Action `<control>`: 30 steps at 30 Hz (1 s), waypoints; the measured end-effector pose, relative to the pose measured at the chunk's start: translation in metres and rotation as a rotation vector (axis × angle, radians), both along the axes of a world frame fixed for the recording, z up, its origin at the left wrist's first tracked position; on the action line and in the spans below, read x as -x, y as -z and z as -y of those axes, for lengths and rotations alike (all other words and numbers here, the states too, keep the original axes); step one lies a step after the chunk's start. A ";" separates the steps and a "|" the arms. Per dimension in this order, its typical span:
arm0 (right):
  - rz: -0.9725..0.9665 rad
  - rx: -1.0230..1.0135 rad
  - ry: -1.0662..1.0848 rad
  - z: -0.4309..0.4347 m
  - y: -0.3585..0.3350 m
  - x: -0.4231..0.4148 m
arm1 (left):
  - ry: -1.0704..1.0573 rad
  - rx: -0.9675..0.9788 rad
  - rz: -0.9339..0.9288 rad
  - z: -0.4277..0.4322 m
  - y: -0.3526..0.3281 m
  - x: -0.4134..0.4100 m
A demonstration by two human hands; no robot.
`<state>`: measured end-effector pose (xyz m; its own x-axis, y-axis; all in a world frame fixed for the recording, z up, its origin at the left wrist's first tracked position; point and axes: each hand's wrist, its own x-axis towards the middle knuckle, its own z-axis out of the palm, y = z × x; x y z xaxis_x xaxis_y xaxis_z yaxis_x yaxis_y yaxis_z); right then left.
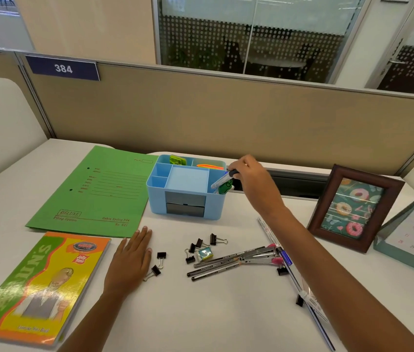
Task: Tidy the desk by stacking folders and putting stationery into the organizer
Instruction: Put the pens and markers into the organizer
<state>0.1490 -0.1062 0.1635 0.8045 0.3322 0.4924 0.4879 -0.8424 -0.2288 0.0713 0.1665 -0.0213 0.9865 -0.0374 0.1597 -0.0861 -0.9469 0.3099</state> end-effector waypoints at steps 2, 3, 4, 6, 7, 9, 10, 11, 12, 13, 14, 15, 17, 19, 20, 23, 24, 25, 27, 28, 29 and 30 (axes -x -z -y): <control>-0.018 0.043 -0.014 -0.007 0.006 -0.006 | 0.001 -0.007 -0.005 0.000 0.000 0.000; -0.020 0.041 -0.019 -0.009 0.008 -0.008 | 0.000 -0.008 -0.003 -0.001 0.000 -0.001; -0.022 0.029 -0.018 -0.011 0.010 -0.010 | 0.000 -0.009 -0.001 0.000 0.000 -0.001; -0.028 -0.003 -0.003 -0.013 0.013 -0.011 | 0.000 -0.008 0.000 0.000 0.000 0.000; -0.034 -0.020 0.004 -0.013 0.015 -0.010 | 0.002 -0.008 0.000 0.000 -0.001 0.000; -0.026 -0.058 0.005 -0.008 0.019 -0.007 | 0.005 -0.010 0.001 0.000 -0.001 0.000; -0.015 -0.085 0.009 -0.004 0.022 -0.005 | 0.006 -0.007 0.007 0.001 -0.002 0.000; -0.005 -0.118 0.022 0.001 0.026 -0.003 | 0.007 -0.006 0.012 0.000 -0.001 0.000; -0.004 -0.154 0.052 0.008 0.031 0.000 | 0.016 -0.007 0.012 0.002 0.000 0.000; -0.009 -0.190 0.087 0.016 0.036 0.003 | 0.019 -0.008 0.012 0.003 0.001 -0.001; -0.021 -0.222 0.117 0.022 0.040 0.007 | 0.010 -0.008 0.019 0.002 0.002 -0.001; -0.042 -0.246 0.144 0.029 0.045 0.011 | -0.001 -0.006 0.030 0.001 0.003 -0.001; -0.111 -0.258 0.215 0.045 0.057 0.017 | -0.014 -0.005 0.042 0.000 0.003 -0.001; -0.244 -0.246 0.321 0.063 0.069 0.021 | -0.010 -0.009 0.044 -0.002 0.003 -0.001; -0.326 -0.230 0.374 0.071 0.075 0.023 | -0.006 -0.007 0.044 -0.002 0.003 -0.001; -0.530 -0.151 0.471 0.090 0.091 0.029 | -0.001 -0.002 0.039 -0.001 0.003 -0.002; -0.578 -0.129 0.494 0.094 0.095 0.031 | -0.001 -0.005 0.039 -0.001 0.003 -0.002; -0.618 -0.108 0.518 0.097 0.099 0.034 | -0.003 -0.009 0.038 -0.001 0.003 -0.002; -0.677 -0.066 0.557 0.099 0.103 0.038 | -0.002 -0.012 0.034 -0.001 0.004 -0.002; -0.695 -0.052 0.570 0.098 0.105 0.039 | -0.001 -0.013 0.032 -0.001 0.004 -0.002; -0.705 -0.049 0.581 0.097 0.105 0.040 | 0.001 -0.013 0.027 -0.001 0.004 -0.002; -0.713 -0.053 0.589 0.097 0.105 0.041 | 0.002 -0.012 0.024 -0.001 0.004 -0.002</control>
